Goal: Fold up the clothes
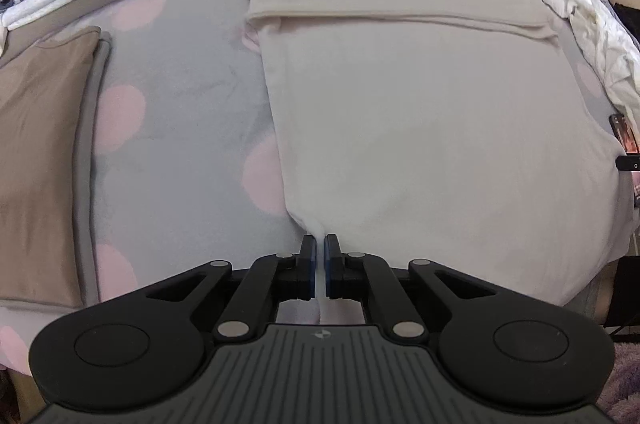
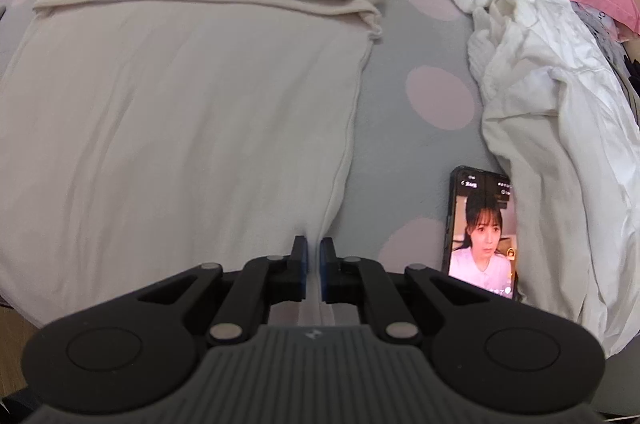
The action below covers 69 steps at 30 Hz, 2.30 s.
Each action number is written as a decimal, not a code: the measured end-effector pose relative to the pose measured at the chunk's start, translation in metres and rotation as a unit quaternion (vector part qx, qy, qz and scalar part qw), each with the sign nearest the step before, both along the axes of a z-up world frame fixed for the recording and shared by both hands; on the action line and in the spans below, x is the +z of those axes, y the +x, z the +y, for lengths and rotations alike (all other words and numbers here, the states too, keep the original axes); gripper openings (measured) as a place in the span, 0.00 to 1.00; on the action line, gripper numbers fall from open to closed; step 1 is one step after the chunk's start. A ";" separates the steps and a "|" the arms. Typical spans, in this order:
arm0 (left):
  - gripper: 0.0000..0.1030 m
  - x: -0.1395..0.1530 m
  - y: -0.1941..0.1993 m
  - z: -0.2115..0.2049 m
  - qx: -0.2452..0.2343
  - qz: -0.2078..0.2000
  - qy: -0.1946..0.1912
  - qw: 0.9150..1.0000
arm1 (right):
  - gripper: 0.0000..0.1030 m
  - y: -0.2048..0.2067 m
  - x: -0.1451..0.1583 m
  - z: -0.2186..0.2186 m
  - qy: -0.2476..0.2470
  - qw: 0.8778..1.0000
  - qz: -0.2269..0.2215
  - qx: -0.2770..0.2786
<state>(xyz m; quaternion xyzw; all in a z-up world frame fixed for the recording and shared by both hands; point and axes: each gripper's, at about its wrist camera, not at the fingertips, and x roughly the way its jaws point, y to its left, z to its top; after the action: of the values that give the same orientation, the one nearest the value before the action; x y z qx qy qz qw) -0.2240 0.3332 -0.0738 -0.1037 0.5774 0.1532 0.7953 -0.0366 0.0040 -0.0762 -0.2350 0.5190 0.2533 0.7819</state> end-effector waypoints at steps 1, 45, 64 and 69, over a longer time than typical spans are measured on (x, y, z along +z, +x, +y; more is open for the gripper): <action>0.02 0.004 0.001 0.004 0.004 -0.007 0.000 1.000 | 0.07 0.004 0.004 0.000 0.008 1.000 -0.002 -0.004; 0.55 0.048 0.063 -0.002 -0.018 -0.257 0.223 0.940 | 0.89 0.099 0.073 0.012 0.232 0.961 -0.147 0.007; 0.74 -0.011 0.026 -0.108 -0.317 -0.170 0.340 0.869 | 0.89 -0.037 0.012 0.042 0.086 0.934 -0.219 0.269; 0.74 -0.040 0.012 -0.122 -0.363 -0.122 0.368 0.847 | 0.87 -0.066 -0.018 0.038 0.008 0.902 -0.255 0.347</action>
<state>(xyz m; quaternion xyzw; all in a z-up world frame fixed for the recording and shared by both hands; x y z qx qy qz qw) -0.2125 0.2112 -0.1141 0.3959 0.3736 0.0412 0.8378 -0.1026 0.0423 -0.0940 -0.4506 0.1852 0.4444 0.7518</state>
